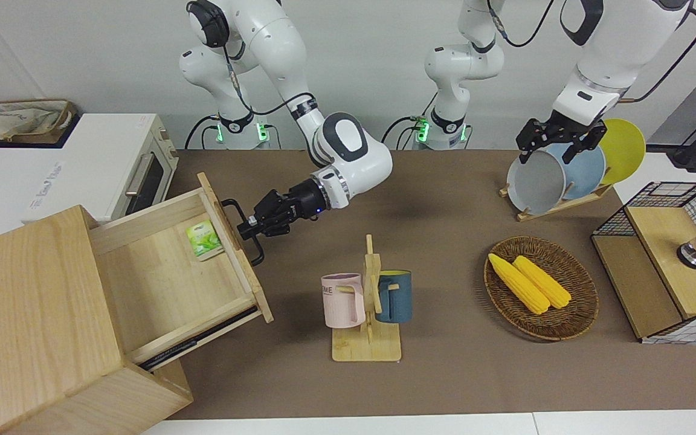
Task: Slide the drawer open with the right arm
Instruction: 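Pull the handle toward the robot with the right gripper, sliding the drawer out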
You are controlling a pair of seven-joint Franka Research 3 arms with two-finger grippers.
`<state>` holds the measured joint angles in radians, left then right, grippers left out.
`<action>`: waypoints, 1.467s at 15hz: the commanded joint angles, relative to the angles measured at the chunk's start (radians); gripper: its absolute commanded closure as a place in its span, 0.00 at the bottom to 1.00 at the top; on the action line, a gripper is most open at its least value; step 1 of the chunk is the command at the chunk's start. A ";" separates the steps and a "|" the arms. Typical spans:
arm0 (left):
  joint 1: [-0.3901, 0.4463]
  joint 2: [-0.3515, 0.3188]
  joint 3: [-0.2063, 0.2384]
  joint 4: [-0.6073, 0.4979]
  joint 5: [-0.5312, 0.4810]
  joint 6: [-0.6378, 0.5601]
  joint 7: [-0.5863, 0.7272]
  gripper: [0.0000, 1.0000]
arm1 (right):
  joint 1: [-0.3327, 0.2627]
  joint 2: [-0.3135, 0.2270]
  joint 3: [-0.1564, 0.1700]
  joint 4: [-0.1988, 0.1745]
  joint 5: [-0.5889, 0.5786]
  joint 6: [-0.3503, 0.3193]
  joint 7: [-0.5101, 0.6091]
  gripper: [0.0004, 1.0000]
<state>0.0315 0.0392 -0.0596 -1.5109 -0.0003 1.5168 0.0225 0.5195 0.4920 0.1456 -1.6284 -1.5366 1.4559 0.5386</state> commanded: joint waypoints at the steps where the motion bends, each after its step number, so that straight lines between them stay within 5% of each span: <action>1: 0.004 0.011 -0.006 0.024 0.017 -0.020 0.010 0.01 | 0.028 0.005 -0.003 0.036 -0.017 0.008 -0.075 0.97; 7: 0.004 0.011 -0.006 0.026 0.017 -0.020 0.010 0.01 | 0.065 0.007 -0.003 0.036 0.001 -0.043 -0.074 0.95; 9: 0.004 0.011 -0.006 0.026 0.017 -0.020 0.010 0.01 | 0.066 0.007 -0.003 0.038 0.001 -0.043 -0.075 0.75; 11: 0.004 0.011 -0.006 0.026 0.017 -0.020 0.010 0.01 | 0.066 0.008 -0.005 0.054 0.015 -0.043 -0.072 0.34; 12: 0.004 0.011 -0.006 0.026 0.017 -0.020 0.010 0.01 | 0.066 0.008 -0.006 0.055 0.018 -0.043 -0.066 0.02; 20: 0.004 0.011 -0.006 0.024 0.017 -0.020 0.010 0.01 | 0.085 0.008 -0.009 0.065 0.102 -0.043 0.070 0.02; 22: 0.004 0.011 -0.006 0.024 0.017 -0.020 0.010 0.01 | 0.118 0.008 -0.008 0.096 0.174 -0.043 0.142 0.02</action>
<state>0.0315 0.0392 -0.0596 -1.5109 -0.0003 1.5168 0.0225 0.5914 0.4931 0.1449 -1.5774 -1.4504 1.4180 0.5931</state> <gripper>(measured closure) 0.004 0.013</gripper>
